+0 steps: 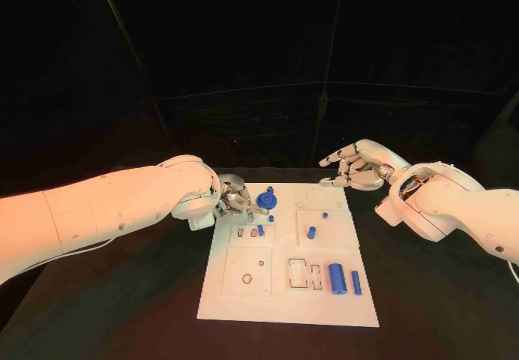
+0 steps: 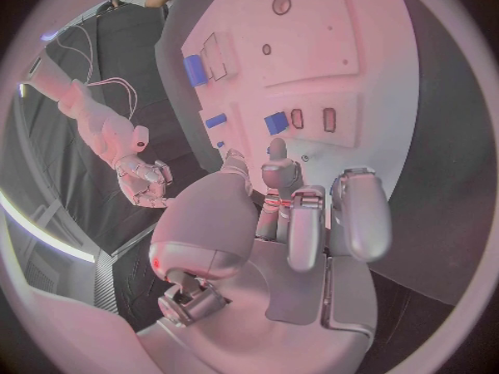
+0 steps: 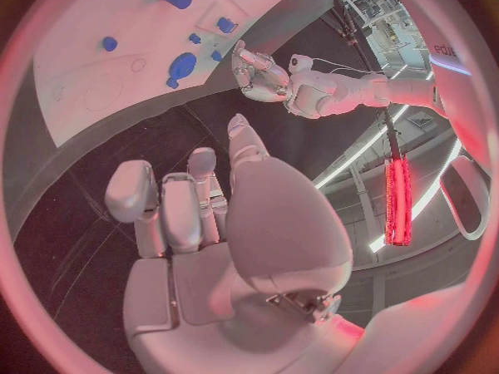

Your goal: Assemble the parts on the task board

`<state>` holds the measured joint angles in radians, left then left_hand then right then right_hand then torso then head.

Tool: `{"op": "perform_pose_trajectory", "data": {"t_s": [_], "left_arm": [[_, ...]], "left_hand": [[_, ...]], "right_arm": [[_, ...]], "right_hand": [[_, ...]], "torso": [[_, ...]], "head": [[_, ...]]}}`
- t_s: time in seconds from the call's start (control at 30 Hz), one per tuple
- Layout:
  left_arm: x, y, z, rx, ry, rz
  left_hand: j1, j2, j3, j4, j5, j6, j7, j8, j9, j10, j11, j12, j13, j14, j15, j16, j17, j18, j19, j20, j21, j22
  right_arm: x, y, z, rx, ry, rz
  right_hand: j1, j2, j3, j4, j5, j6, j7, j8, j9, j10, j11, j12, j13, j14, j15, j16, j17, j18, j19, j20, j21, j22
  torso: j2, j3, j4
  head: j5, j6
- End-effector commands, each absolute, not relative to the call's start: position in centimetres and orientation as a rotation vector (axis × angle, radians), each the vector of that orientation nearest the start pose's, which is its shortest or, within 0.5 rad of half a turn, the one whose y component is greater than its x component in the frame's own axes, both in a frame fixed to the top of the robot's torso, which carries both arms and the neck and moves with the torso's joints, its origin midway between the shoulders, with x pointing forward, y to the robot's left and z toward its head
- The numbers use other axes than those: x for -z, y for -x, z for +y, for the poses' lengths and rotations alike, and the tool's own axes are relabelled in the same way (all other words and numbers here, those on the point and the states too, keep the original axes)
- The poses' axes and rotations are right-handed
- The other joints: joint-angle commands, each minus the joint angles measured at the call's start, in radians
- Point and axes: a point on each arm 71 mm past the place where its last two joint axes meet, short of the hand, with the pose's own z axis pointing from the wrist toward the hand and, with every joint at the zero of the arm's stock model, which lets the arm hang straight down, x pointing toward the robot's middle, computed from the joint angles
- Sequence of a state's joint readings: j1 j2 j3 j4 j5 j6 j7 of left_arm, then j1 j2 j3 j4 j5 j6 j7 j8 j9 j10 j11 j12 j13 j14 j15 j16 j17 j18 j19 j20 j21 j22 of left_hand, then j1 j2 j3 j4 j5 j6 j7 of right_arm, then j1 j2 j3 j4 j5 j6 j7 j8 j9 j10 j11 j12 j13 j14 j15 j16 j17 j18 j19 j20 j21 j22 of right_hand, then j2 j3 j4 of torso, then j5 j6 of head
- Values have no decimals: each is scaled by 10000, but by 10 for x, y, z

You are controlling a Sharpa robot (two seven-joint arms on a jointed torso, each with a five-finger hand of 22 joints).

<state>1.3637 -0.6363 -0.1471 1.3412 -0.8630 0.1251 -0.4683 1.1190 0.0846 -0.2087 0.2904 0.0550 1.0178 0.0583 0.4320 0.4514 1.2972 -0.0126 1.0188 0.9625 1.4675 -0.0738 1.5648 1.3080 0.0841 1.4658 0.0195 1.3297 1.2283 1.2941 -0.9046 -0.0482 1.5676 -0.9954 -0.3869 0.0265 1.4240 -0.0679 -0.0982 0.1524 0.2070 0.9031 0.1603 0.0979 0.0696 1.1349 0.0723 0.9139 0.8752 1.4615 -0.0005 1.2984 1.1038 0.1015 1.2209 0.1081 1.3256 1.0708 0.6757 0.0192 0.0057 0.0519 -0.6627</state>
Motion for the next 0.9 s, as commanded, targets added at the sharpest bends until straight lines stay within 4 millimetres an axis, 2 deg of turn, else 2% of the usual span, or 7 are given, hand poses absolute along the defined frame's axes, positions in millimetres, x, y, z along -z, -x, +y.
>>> {"op": "perform_pose_trajectory", "data": {"t_s": [0.03,0.2,0.27,0.4,0.63,0.9], "left_arm": [[195,-522,162,4074,1350,23483],[197,-524,153,3768,872,23612],[198,-524,150,3690,718,23679],[199,-525,144,3590,447,23793],[201,-526,135,3510,174,23908],[203,-527,130,3404,-10,24070]], "left_hand": [[-29,53,-79,-25,-65,-89,-32,101,110,21,-49,102,67,1033,-71,60,2628,-214,234,55,111,157],[108,117,-134,-43,-55,-162,-46,235,273,52,-66,197,144,1033,-89,60,2628,-233,244,40,217,296],[132,130,-140,-43,-53,-176,-49,256,301,55,-66,212,157,1033,-90,60,2628,-236,246,39,234,320],[161,154,-183,-27,-54,-223,-49,317,382,21,-69,178,107,1033,-91,60,2628,-238,237,38,254,345],[197,192,-196,-34,-45,-252,-51,362,440,12,-70,183,102,1033,-91,60,2628,-242,235,39,282,383],[409,243,-199,-83,-37,-335,-58,494,610,-9,-74,190,76,1033,-92,60,2628,-244,213,42,319,434]], "right_arm": [[134,-494,-221,-9112,-2431,15830],[133,-494,-220,-9109,-2464,15771],[133,-494,-219,-9107,-2470,15773],[134,-495,-218,-9103,-2479,15788],[134,-495,-216,-9102,-2488,15816],[134,-496,-214,-9135,-2471,15822]], "right_hand": [[115,-17,-78,17,18,31,4,55,-2,-103,-5,-178,-225,-43,-34,-159,-185,131,-134,-5,-158,-228],[137,-20,-102,46,36,23,2,67,-4,-127,-7,-242,-321,-46,-38,-227,-244,142,-163,-9,-228,-311],[140,-19,-104,49,41,23,2,68,-4,-127,-7,-244,-327,-46,-39,-233,-249,143,-163,-10,-233,-317],[191,6,-125,98,191,30,-9,101,-3,-112,-19,-271,-416,-43,-50,-340,-340,158,-184,-20,-331,-427],[219,17,-136,120,271,32,-14,118,-2,-104,-25,-277,-455,-40,-56,-391,-382,162,-182,-27,-370,-466],[229,34,-145,148,338,38,-19,134,-1,-92,-30,-273,-480,-28,-62,-411,-385,163,-172,-33,-397,-489]], "torso": [[10,-6,0],[17,-2,-24],[16,-15,-18],[11,-11,-20],[9,-16,-3],[12,-18,-15]], "head": [[42,-12],[68,-41],[58,-71],[55,-128],[44,-158],[60,-229]]}}
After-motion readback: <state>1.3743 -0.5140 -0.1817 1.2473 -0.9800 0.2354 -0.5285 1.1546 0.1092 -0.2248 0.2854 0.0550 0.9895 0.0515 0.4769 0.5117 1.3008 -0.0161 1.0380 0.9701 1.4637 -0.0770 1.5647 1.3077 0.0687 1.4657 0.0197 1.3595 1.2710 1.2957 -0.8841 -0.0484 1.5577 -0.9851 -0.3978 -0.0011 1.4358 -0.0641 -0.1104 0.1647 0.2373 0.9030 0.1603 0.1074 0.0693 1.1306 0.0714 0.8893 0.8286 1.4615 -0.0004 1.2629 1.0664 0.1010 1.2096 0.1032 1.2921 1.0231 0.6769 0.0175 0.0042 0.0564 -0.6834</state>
